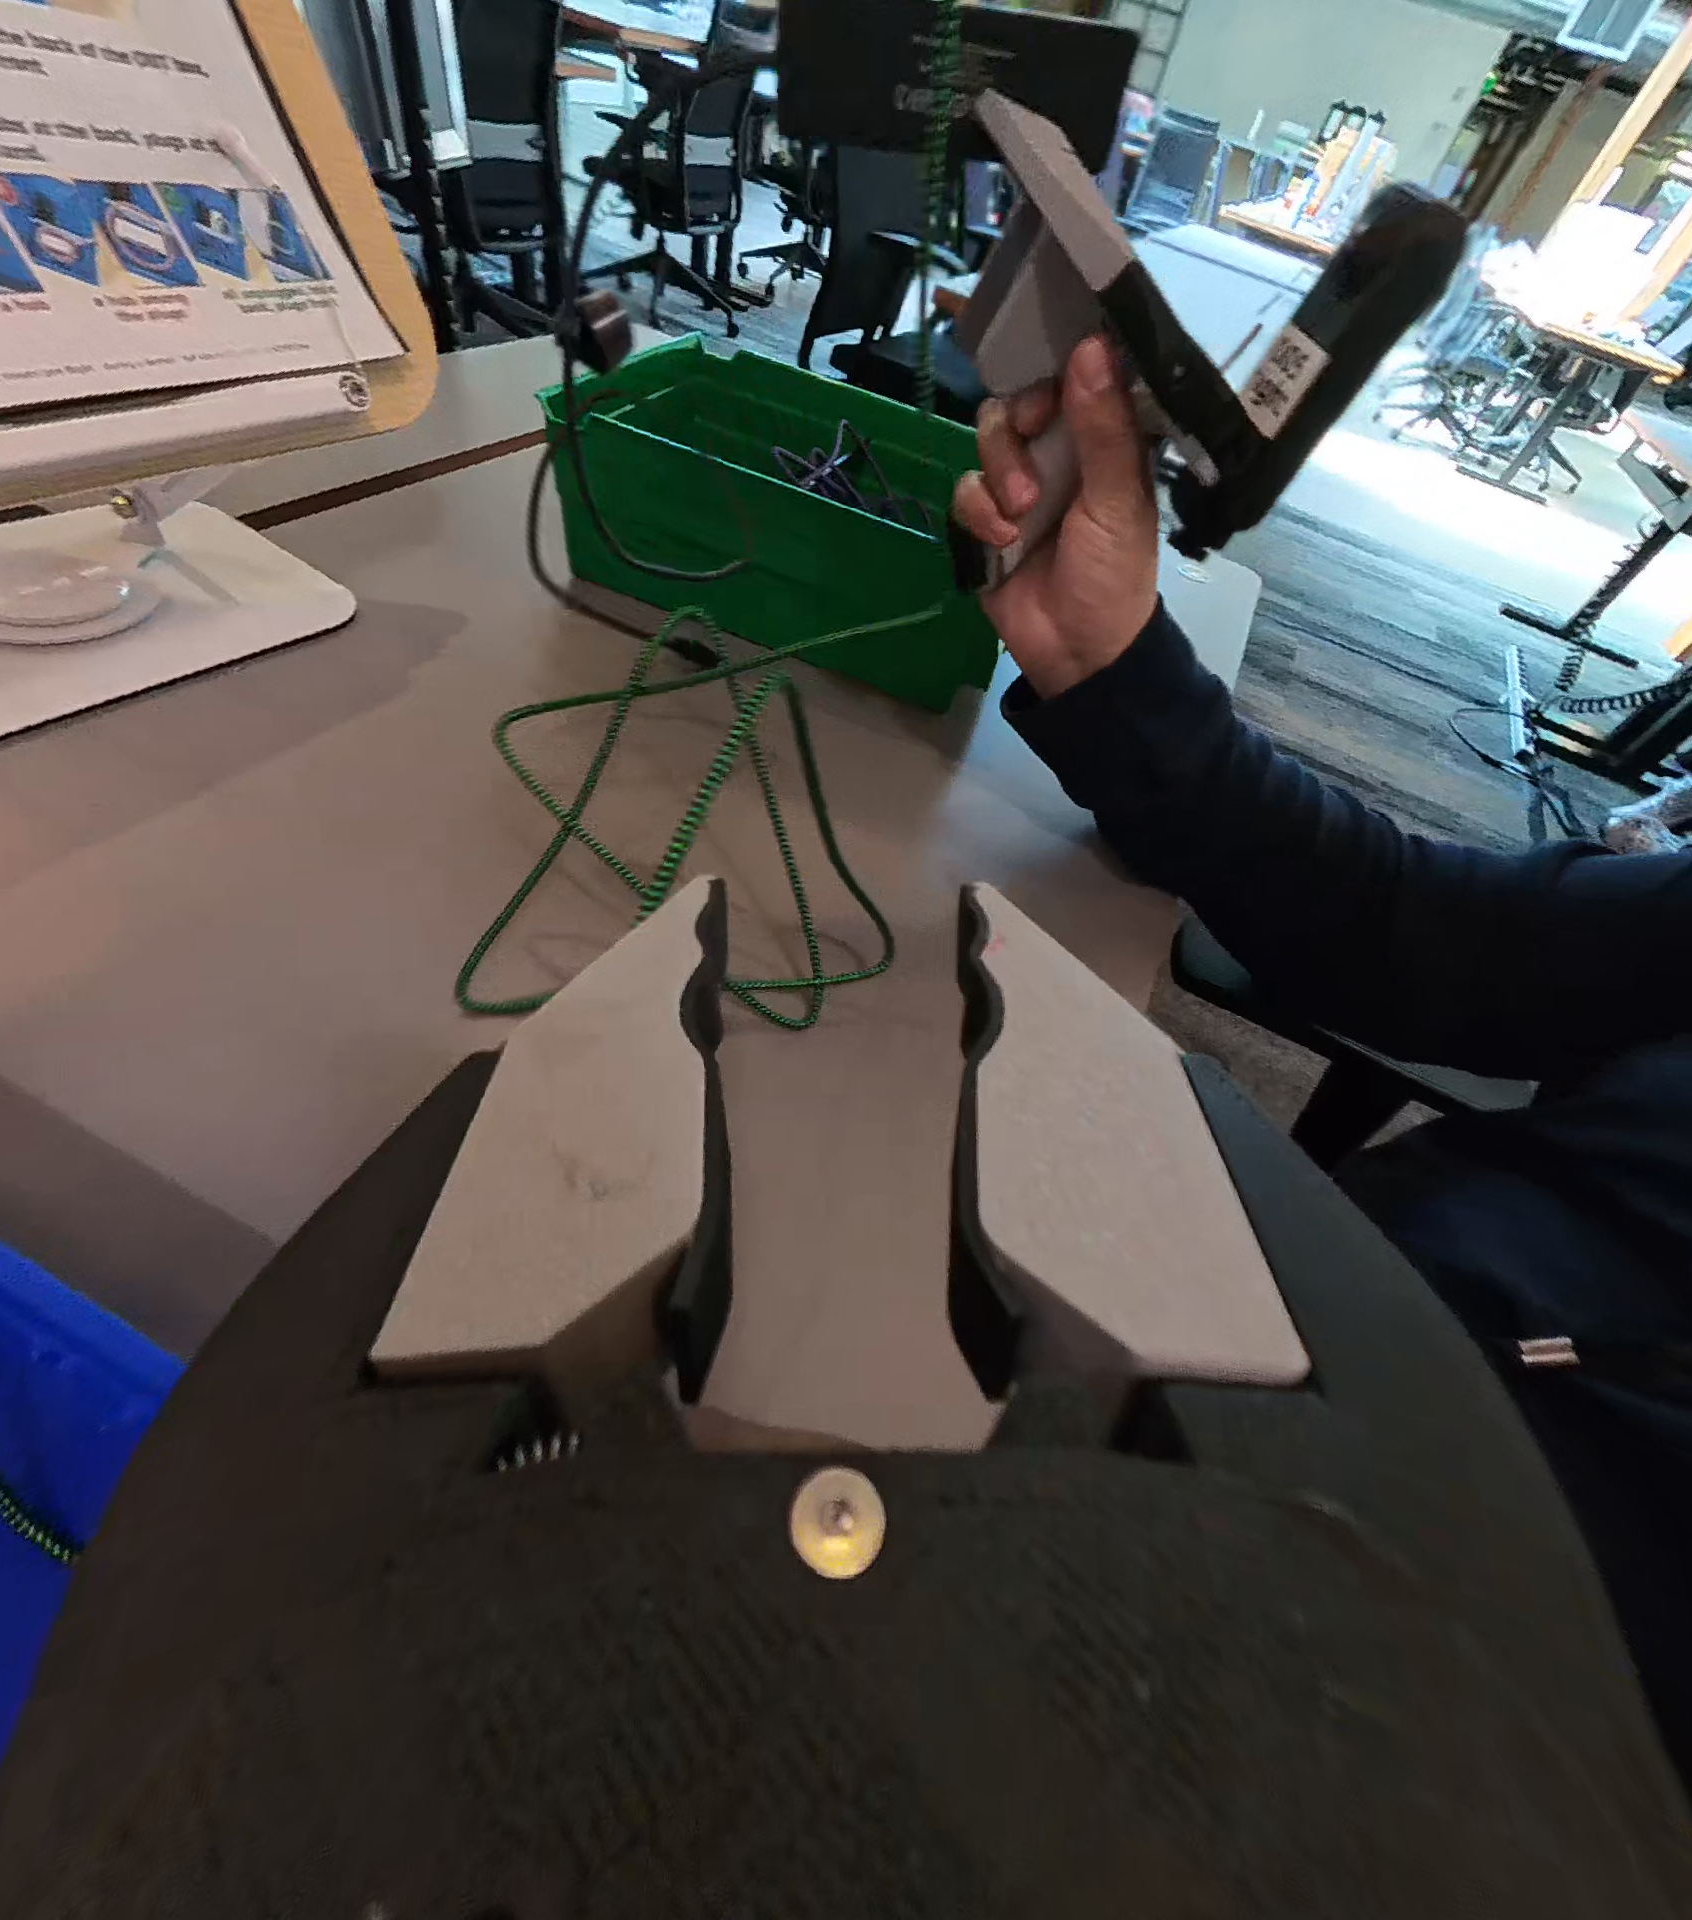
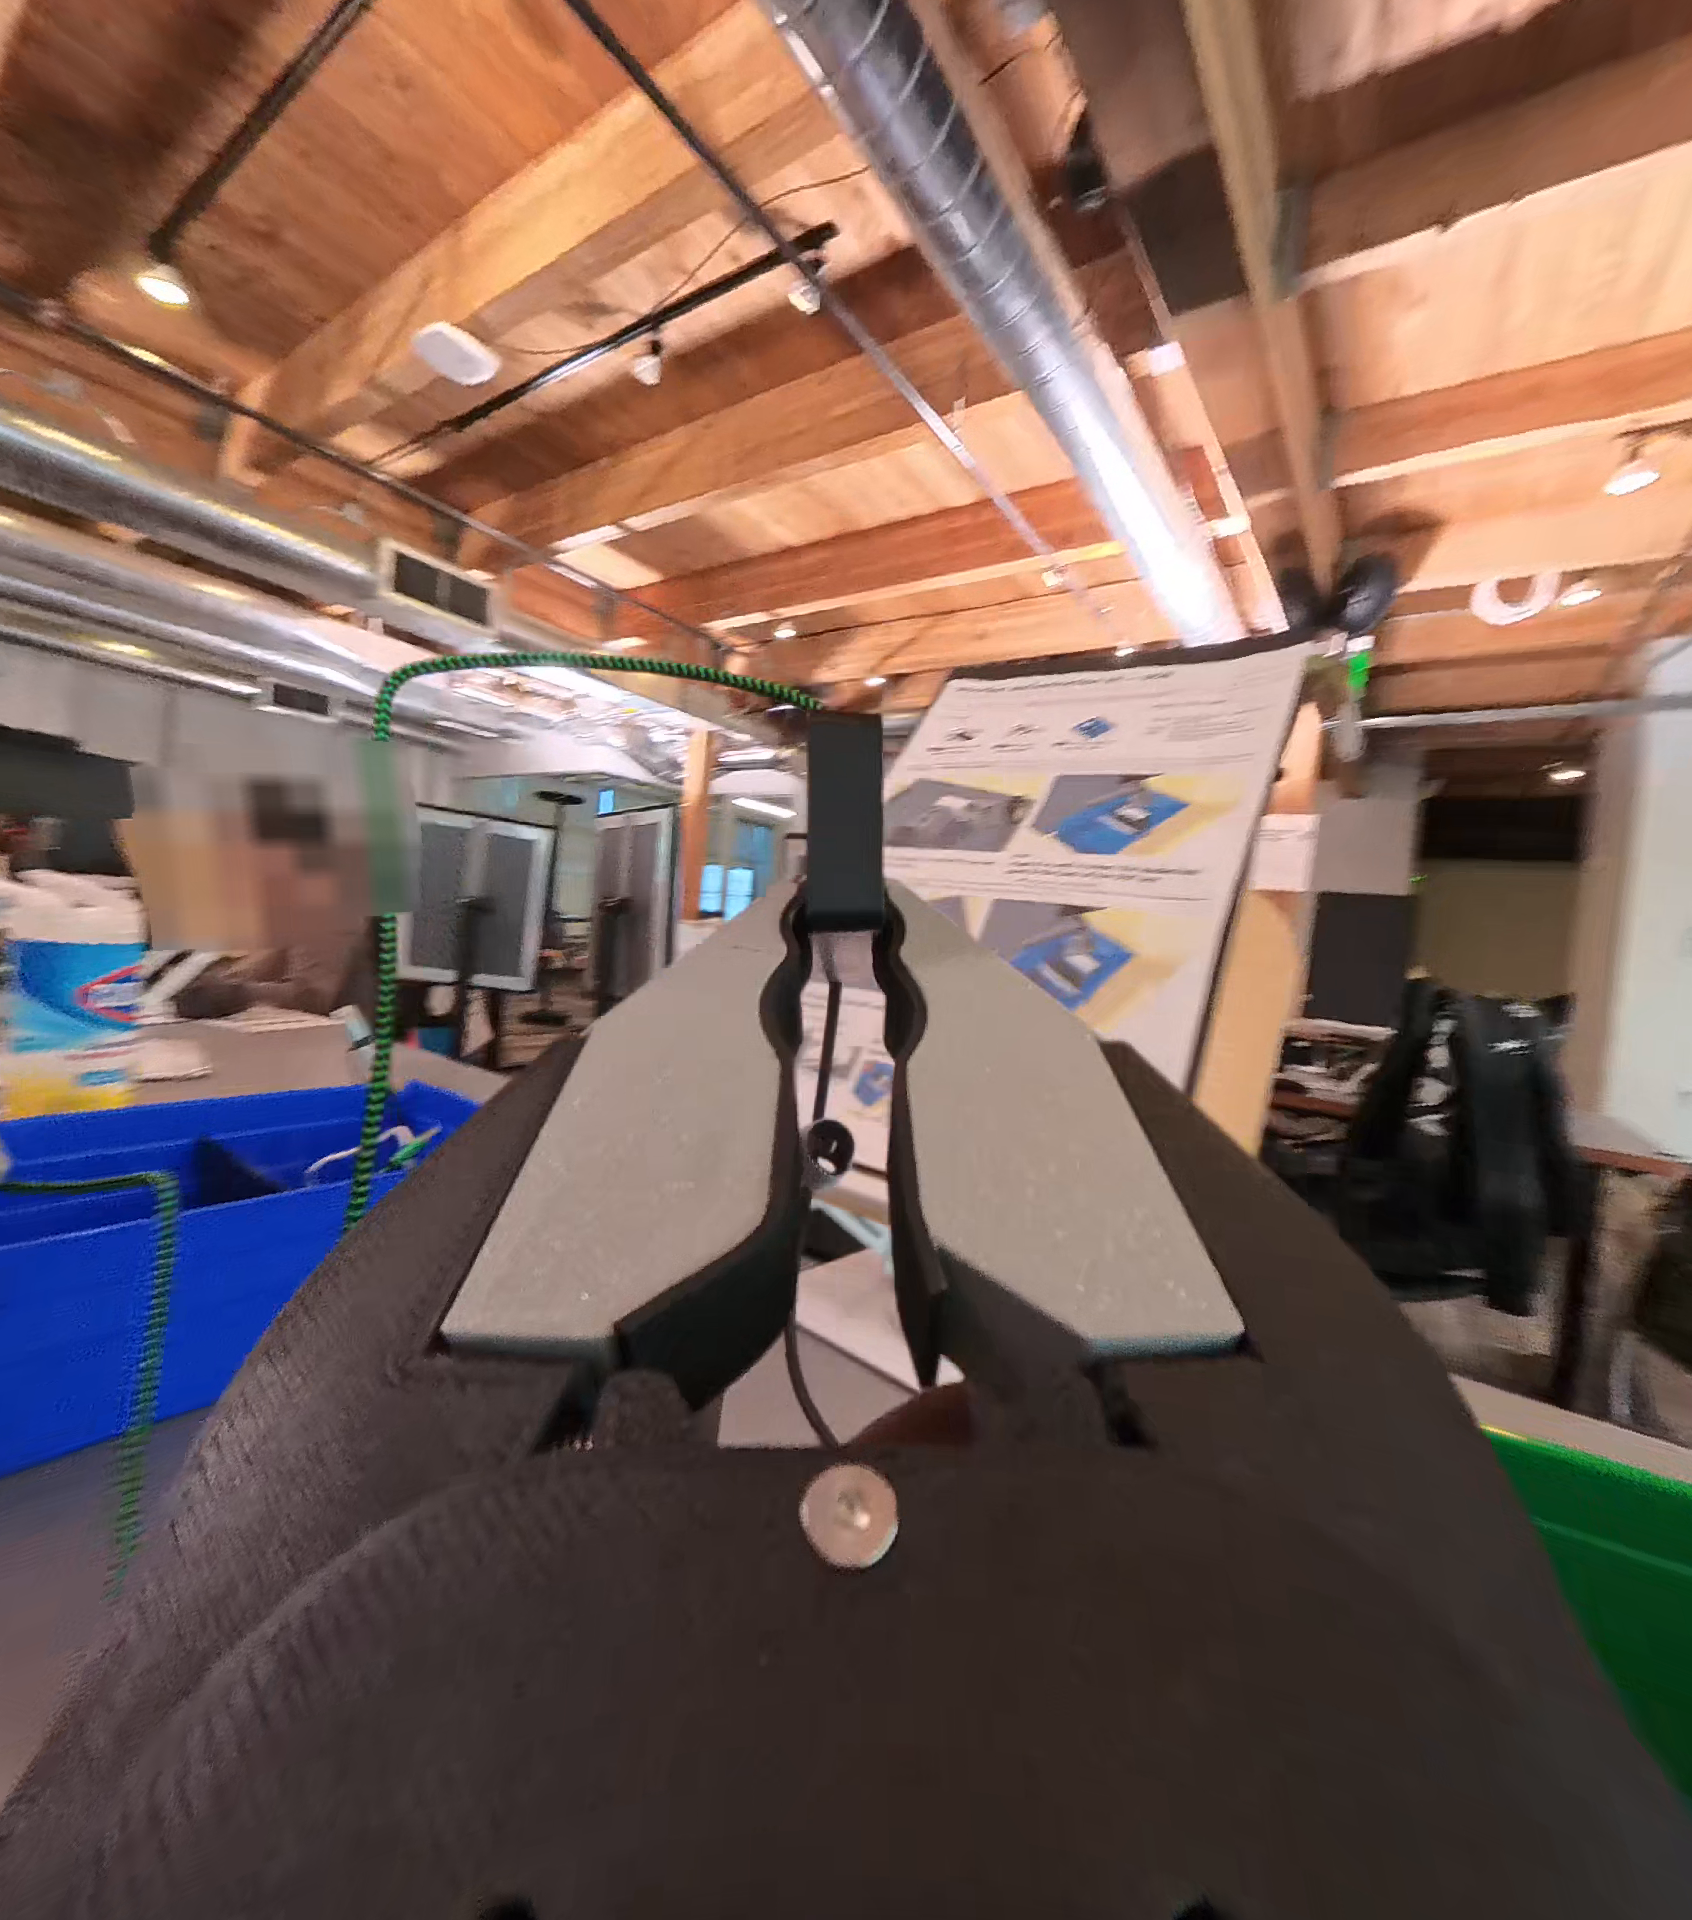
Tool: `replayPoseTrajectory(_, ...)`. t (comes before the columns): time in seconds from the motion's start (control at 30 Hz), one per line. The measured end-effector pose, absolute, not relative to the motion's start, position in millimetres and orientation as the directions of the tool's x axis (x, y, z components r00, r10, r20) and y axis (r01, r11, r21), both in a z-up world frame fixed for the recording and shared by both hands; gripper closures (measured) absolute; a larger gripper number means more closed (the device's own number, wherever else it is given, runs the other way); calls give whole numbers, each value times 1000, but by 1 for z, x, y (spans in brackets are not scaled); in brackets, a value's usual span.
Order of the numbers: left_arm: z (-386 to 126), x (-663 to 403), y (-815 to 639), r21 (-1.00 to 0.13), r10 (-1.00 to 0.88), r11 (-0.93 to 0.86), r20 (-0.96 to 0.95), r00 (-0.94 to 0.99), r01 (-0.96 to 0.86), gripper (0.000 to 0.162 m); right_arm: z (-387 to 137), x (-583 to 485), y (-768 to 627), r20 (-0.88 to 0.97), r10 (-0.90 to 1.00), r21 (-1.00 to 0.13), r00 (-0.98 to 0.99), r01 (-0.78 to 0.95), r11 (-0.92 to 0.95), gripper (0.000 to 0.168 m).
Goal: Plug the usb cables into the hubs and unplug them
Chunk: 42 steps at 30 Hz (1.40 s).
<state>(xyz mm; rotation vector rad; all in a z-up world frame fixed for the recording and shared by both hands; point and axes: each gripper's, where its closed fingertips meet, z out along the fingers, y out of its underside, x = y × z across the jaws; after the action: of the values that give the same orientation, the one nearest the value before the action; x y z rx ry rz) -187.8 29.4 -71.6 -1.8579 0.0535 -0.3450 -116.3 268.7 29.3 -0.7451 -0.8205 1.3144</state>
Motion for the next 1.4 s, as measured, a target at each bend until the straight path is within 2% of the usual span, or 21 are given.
replayPoseTrajectory(0.1, -59, -172, 21, -954, -285, -281, 190, 939, 108, 121, 27, -123, 252, 110, 991, -864, -80, -500, 55, 161)
replayPoseTrajectory(0.23, -29, -168, 12, -981, -297, -160, 158, 942, 114, 123, 27, -123, 227, 118, 949, -870, -293, -491, -43, 161)
replayPoseTrajectory(0.43, -10, -210, 26, -992, -30, -10, 129, 991, 128, 130, 10, -137, 209, 100, 900, -929, -425, -364, -69, 161)
replayPoseTrajectory(0.53, -22, -221, 44, -985, 29, -20, 170, 985, 171, 130, 10, -131, 189, 114, 842, -929, -527, -358, -98, 161)
replayPoseTrajectory(0.67, -47, -219, 72, -990, 63, -107, 90, 994, 97, 128, 4, -127, 166, 145, 778, -937, -612, -336, -90, 161)
replayPoseTrajectory(0.8, -55, -186, 97, -994, -75, -113, 12, 997, 3, 121, 1, -118, 143, 181, 698, -937, -693, -337, -91, 161)
replayPoseTrajectory(1.0, -64, -134, 118, -996, -296, -74, -17, 955, -41, 110, -9, -111, 118, 203, 605, -950, -770, -306, -70, 160)
replayPoseTrajectory(1.1, -57, -119, 115, -999, -358, -18, -27, 933, -36, 125, -17, -111, 112, 199, 573, -960, -795, -276, -49, 161)
replayPoseTrajectory(1.13, -55, -116, 112, -1000, -376, -4, -26, 926, -30, 142, -18, -110, 111, 198, 564, -960, -802, -274, -51, 160)
replayPoseTrajectory(1.17, -54, -115, 111, -1000, -386, -3, -25, 922, -29, 148, -17, -108, 110, 197, 555, -960, -808, -273, -57, 161)
replayPoseTrajectory(1.3, -60, -116, 111, -996, -374, -38, -58, 926, -77, 151, -22, -109, 111, 183, 543, -968, -820, -247, -46, 160)
replayPoseTrajectory(1.4, -70, -134, 116, -967, -226, -100, -208, 952, -235, 154, -34, -126, 125, 93, 590, -989, -802, -144, -39, 153)
